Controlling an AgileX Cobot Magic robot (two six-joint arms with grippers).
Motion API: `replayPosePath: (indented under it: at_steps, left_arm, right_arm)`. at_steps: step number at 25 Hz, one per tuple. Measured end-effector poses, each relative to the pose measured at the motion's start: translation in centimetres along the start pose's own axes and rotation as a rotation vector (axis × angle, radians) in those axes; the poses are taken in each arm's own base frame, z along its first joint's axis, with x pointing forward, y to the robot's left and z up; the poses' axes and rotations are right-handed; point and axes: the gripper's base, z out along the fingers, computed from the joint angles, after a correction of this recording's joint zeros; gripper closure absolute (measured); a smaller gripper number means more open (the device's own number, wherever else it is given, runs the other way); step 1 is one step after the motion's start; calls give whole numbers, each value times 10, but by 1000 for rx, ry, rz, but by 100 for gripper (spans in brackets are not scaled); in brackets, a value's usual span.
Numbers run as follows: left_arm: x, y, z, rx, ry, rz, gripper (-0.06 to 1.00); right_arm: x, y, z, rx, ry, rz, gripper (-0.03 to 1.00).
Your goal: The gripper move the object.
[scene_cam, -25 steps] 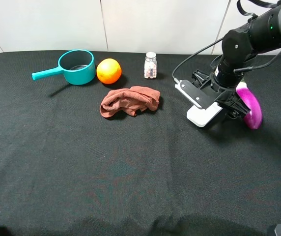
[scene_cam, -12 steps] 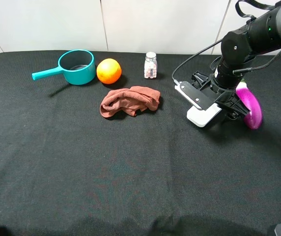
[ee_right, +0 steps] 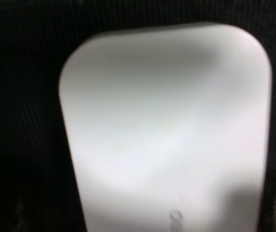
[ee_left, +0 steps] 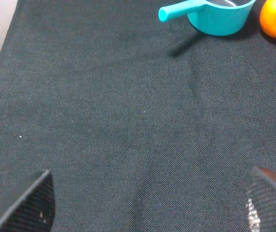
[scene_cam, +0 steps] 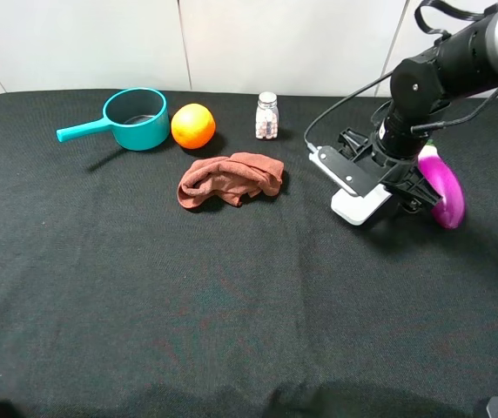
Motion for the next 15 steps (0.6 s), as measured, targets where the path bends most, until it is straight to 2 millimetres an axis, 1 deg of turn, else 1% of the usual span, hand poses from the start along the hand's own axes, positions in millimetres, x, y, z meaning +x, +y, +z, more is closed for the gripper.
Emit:
replayPosePath:
  at_steps: [15]
  left_arm:
    - [0, 0, 0, 0, 0, 0, 11]
  right_arm:
    - [0, 0, 1, 4, -2, 3, 27]
